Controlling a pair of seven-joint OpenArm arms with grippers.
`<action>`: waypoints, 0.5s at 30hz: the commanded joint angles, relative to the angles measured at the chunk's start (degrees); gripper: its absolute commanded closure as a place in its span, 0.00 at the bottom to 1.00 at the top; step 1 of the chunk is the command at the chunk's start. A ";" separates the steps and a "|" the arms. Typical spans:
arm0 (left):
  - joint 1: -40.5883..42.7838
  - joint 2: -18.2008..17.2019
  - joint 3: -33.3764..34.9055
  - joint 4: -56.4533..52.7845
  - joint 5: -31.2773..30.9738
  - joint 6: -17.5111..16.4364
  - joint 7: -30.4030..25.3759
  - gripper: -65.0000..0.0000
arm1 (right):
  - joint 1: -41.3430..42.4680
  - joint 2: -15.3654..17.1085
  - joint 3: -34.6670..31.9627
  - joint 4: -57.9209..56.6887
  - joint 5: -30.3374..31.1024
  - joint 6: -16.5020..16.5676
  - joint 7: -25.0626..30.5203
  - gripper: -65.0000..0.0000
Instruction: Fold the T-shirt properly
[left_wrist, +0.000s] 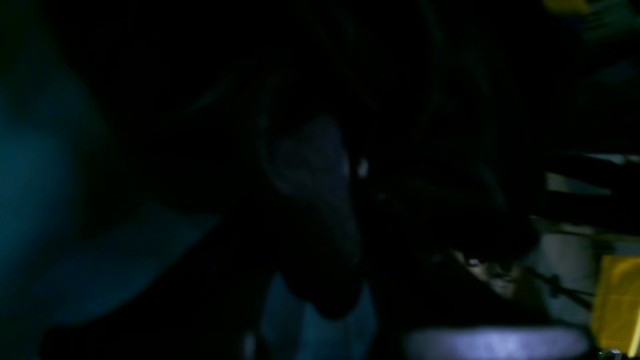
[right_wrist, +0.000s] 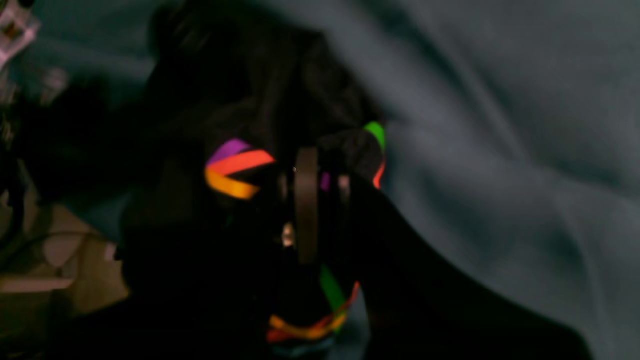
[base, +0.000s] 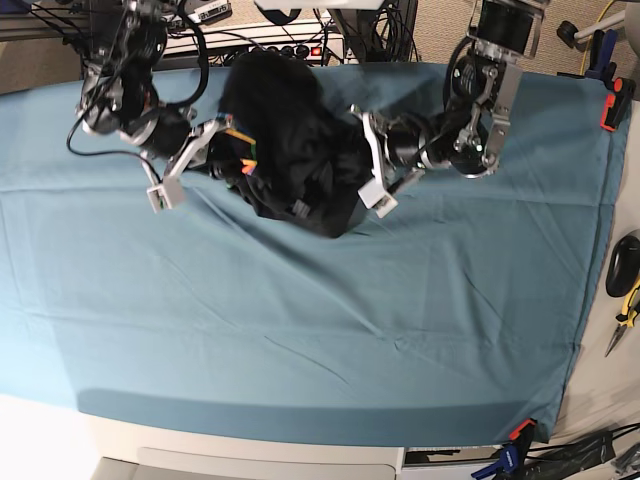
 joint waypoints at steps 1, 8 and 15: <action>-1.66 -0.63 -0.39 0.15 5.07 1.90 0.48 1.00 | -1.01 0.46 0.15 2.10 1.31 0.28 1.16 1.00; -7.08 -0.61 -0.37 -0.07 5.88 1.92 -0.09 1.00 | -6.08 -1.99 0.15 3.87 1.40 0.28 3.65 1.00; -14.93 -0.63 -0.37 -7.15 5.84 1.92 -0.57 1.00 | -6.10 -7.93 0.00 3.85 2.71 0.33 5.73 1.00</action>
